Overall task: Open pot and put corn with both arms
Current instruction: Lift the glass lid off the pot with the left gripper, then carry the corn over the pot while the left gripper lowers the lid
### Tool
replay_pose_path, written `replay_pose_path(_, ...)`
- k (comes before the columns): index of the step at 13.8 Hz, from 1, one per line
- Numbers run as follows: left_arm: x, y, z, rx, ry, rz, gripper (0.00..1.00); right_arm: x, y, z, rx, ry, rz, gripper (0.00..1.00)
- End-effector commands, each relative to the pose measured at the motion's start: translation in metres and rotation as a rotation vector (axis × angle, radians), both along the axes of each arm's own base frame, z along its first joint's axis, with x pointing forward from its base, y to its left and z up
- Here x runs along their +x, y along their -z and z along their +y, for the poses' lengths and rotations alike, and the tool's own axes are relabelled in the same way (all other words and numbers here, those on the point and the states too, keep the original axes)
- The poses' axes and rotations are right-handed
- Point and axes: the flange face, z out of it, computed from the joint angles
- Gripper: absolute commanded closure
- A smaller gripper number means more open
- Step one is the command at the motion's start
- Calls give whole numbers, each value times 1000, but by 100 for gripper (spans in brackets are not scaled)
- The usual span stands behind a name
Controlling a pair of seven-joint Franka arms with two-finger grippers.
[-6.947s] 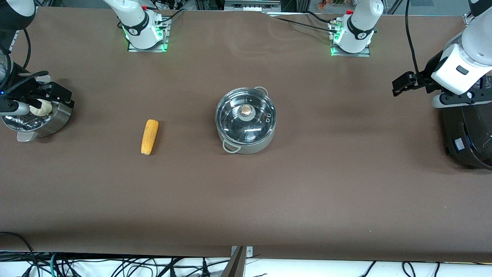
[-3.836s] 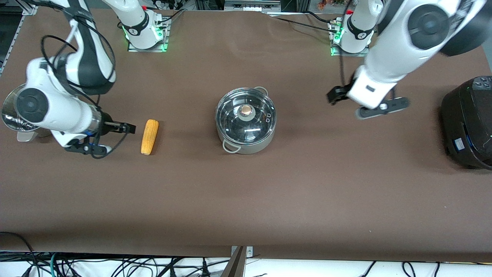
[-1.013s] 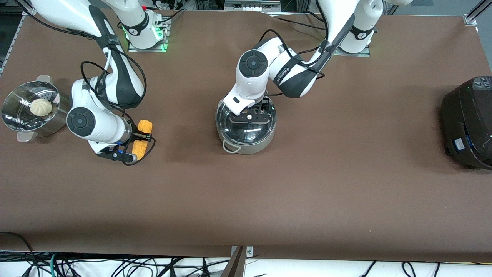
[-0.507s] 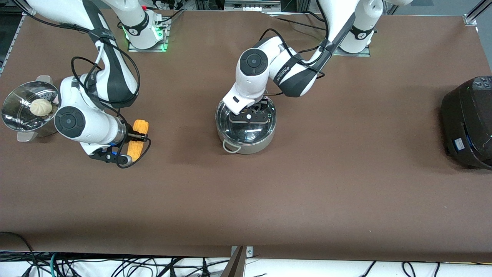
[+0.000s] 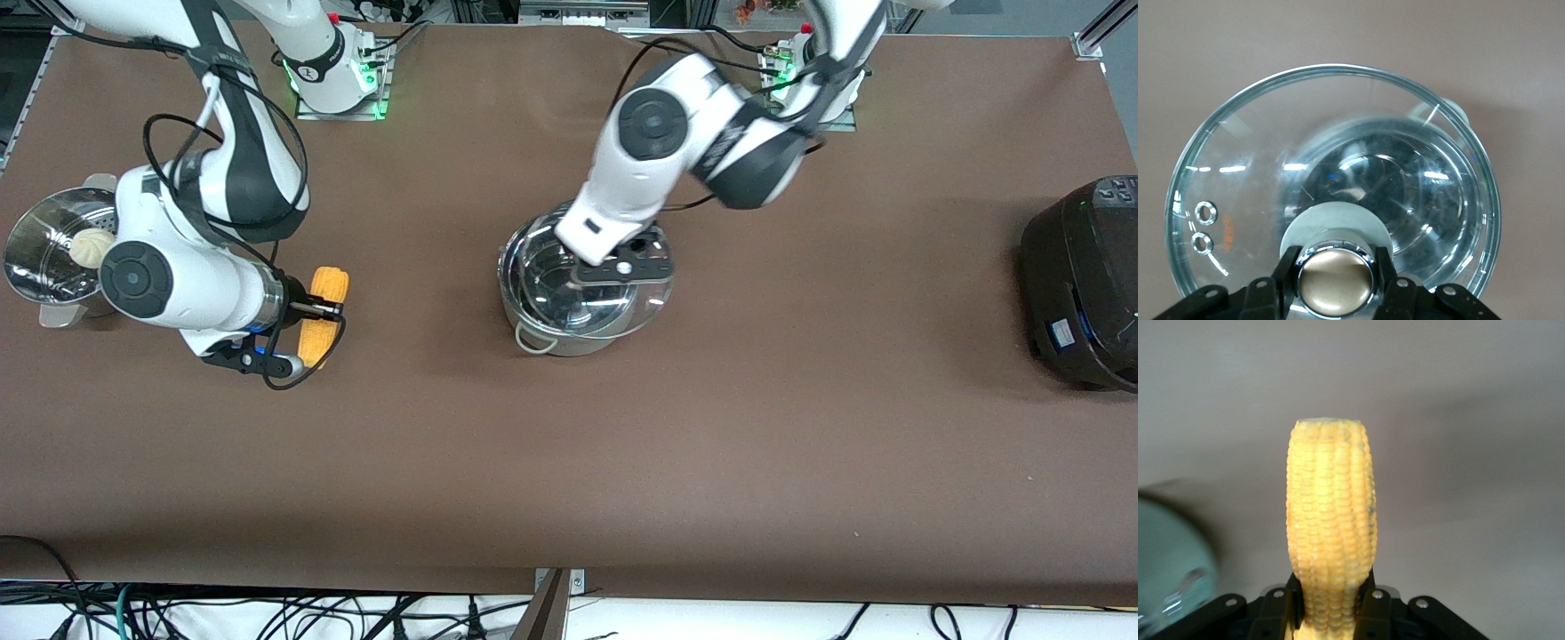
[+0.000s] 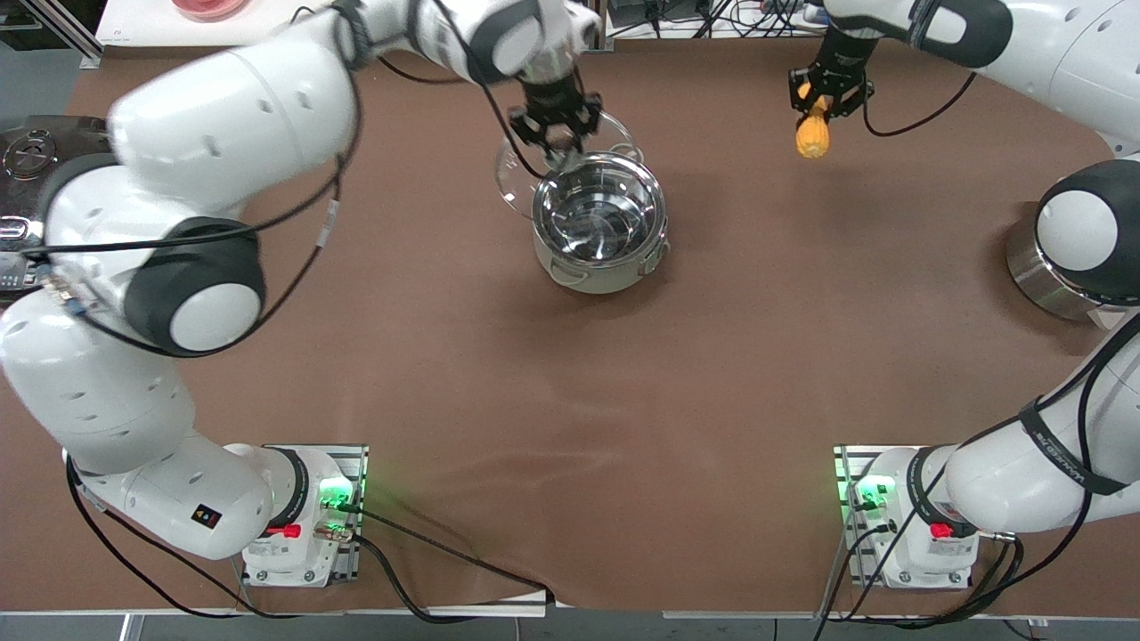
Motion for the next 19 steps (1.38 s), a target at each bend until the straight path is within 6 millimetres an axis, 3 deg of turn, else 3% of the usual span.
replay_pose_path(1, 5, -30, 96, -5, 114, 0, 100, -7, -22, 45, 80, -2, 16, 100)
replay_pose_path(3, 12, -3, 170, 14, 214, 29, 100, -24, -25, 101, 91, 10, 16, 100)
replay_pose_path(5, 22, 24, 233, 39, 208, 64, 100, -39, -27, 153, 92, 33, -19, 100)
replay_pose_path(8, 21, 81, 301, 31, 261, 42, 100, -76, -12, 233, 108, -34, -38, 100)
replay_pose_path(10, 7, 132, 331, 37, 276, -7, 100, -98, 18, 276, 99, -56, -26, 100)
replay_pose_path(13, -17, 199, 350, 47, 280, -40, 100, -114, 67, 307, 87, -92, -8, 100)
replay_pose_path(16, -23, 228, 350, 46, 280, -5, 100, -119, 103, 319, 82, -99, -2, 100)
replay_pose_path(18, -23, 230, 350, 46, 282, -3, 69, -127, 126, 329, 69, -124, 1, 100)
replay_pose_path(19, -24, 231, 351, 47, 282, -2, 47, -127, 134, 328, 63, -124, 8, 100)
